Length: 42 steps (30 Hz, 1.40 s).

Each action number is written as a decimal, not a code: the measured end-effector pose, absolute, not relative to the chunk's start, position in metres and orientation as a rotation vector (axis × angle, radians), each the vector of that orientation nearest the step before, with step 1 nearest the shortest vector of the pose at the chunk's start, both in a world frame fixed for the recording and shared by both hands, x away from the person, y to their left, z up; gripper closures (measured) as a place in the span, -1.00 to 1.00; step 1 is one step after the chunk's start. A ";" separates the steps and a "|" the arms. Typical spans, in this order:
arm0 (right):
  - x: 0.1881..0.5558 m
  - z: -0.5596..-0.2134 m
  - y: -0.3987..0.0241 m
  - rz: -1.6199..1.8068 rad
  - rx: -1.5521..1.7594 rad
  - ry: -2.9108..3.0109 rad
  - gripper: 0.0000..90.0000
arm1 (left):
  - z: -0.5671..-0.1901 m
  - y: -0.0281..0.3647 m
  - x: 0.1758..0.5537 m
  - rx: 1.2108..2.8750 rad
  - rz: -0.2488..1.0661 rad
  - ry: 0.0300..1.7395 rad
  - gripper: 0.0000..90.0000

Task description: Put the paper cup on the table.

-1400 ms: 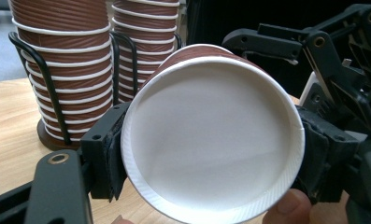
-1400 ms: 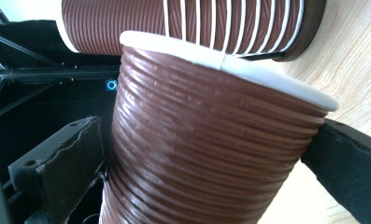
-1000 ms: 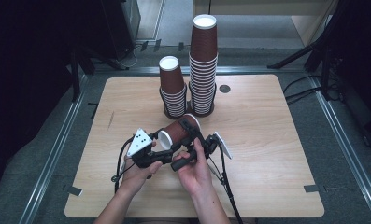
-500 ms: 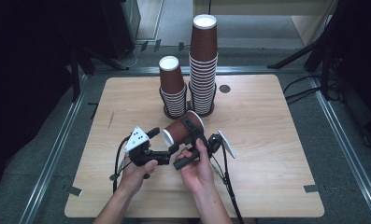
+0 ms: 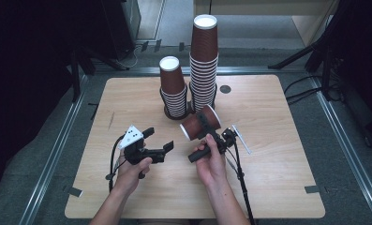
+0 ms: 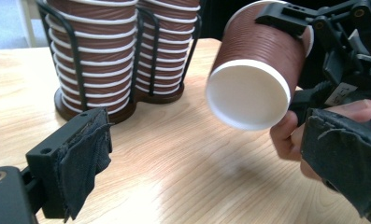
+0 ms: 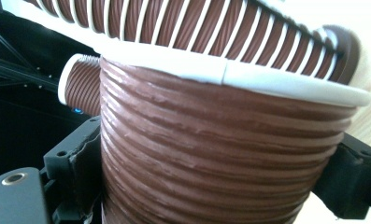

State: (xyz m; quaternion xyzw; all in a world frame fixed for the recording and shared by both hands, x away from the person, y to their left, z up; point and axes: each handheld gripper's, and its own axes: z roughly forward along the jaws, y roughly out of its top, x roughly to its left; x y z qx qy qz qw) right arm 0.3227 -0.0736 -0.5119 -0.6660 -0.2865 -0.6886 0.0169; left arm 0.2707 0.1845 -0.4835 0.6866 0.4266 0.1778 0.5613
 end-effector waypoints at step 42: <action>0.407 -0.520 -0.142 -2.239 -2.330 -2.182 -0.77 | -0.529 0.275 0.258 1.594 0.499 1.336 -0.95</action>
